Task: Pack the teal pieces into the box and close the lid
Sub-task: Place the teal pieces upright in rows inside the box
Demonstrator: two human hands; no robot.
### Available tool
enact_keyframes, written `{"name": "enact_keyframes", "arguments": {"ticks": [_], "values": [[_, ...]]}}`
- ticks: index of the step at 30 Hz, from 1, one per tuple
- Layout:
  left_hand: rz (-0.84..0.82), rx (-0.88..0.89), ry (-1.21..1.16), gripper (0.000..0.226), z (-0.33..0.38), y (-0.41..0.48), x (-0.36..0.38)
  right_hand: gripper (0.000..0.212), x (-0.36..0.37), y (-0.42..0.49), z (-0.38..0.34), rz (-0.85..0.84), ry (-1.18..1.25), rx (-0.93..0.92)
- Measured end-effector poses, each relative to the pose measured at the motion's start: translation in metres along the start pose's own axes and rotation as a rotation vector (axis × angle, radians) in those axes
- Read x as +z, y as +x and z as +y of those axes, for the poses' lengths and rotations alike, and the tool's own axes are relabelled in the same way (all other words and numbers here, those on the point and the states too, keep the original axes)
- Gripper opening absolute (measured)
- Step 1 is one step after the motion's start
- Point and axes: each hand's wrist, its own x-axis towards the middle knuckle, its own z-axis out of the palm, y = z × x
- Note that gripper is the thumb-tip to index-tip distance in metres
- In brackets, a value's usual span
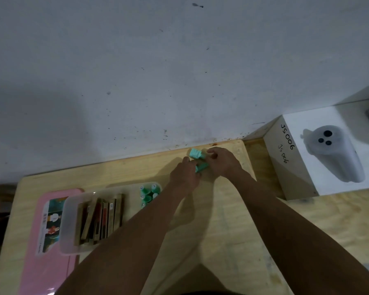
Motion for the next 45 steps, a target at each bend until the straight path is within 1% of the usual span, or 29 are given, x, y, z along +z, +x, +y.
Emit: {"name": "enact_keyframes", "arguments": {"ticks": [4, 6, 9, 11, 13, 16, 18, 20, 22, 24, 26, 30, 35, 38, 41, 45], "values": [[-0.041, 0.006, -0.108, 0.038, -0.004, 0.006, 0.001, 0.031, 0.004, 0.012, -0.007, -0.002, -0.056, 0.014], [-0.077, 0.025, -0.159, 0.033, -0.009, 0.006, -0.001, 0.028, 0.003, 0.014, -0.009, -0.036, -0.141, 0.009], [-0.072, 0.008, -0.262, 0.023, -0.013, -0.001, -0.005, 0.027, 0.000, 0.007, -0.012, -0.037, -0.303, 0.023], [-0.062, 0.010, -0.321, 0.016, -0.014, -0.006, -0.009, 0.027, 0.000, 0.002, -0.010, -0.013, -0.302, 0.060], [-0.067, 0.005, -0.402, 0.018, -0.014, -0.012, -0.014, 0.027, -0.002, -0.008, -0.007, 0.006, -0.187, 0.110], [-0.061, -0.038, -0.615, 0.019, -0.012, -0.023, -0.025, 0.030, -0.006, -0.029, 0.000, 0.104, 0.247, 0.162], [-0.058, -0.062, -0.780, 0.010, -0.009, -0.036, -0.033, 0.026, -0.007, -0.053, 0.000, 0.187, 0.567, 0.212], [-0.045, -0.077, -0.892, 0.002, -0.008, -0.051, -0.042, 0.024, -0.006, -0.077, -0.001, 0.215, 0.775, 0.237], [-0.028, -0.091, -1.008, 0.009, -0.008, -0.066, -0.051, 0.020, -0.003, -0.101, -0.006, 0.221, 0.897, 0.230], [-0.018, -0.118, -1.100, 0.012, -0.012, -0.080, -0.058, 0.015, 0.002, -0.119, -0.012, 0.238, 0.937, 0.207], [0.001, -0.098, -1.118, 0.014, -0.020, -0.096, -0.064, 0.013, 0.007, -0.135, -0.018, 0.235, 0.948, 0.158], [0.044, 0.014, -1.062, 0.015, -0.043, -0.129, -0.071, 0.015, 0.018, -0.160, -0.035, 0.199, 0.891, 0.052], [0.117, 0.059, -1.046, 0.011, -0.068, -0.161, -0.080, 0.016, 0.027, -0.179, -0.052, 0.166, 0.737, -0.106], [0.159, 0.075, -0.993, 0.018, -0.081, -0.178, -0.081, 0.016, 0.036, -0.187, -0.059, 0.136, 0.562, -0.238], [0.230, 0.075, -0.856, 0.016, -0.095, -0.189, -0.076, 0.020, 0.048, -0.191, -0.065, 0.091, 0.339, -0.372], [0.290, 0.043, -0.646, 0.016, -0.110, -0.196, -0.064, 0.026, 0.069, -0.194, -0.072, 0.042, 0.043, -0.487]]}}
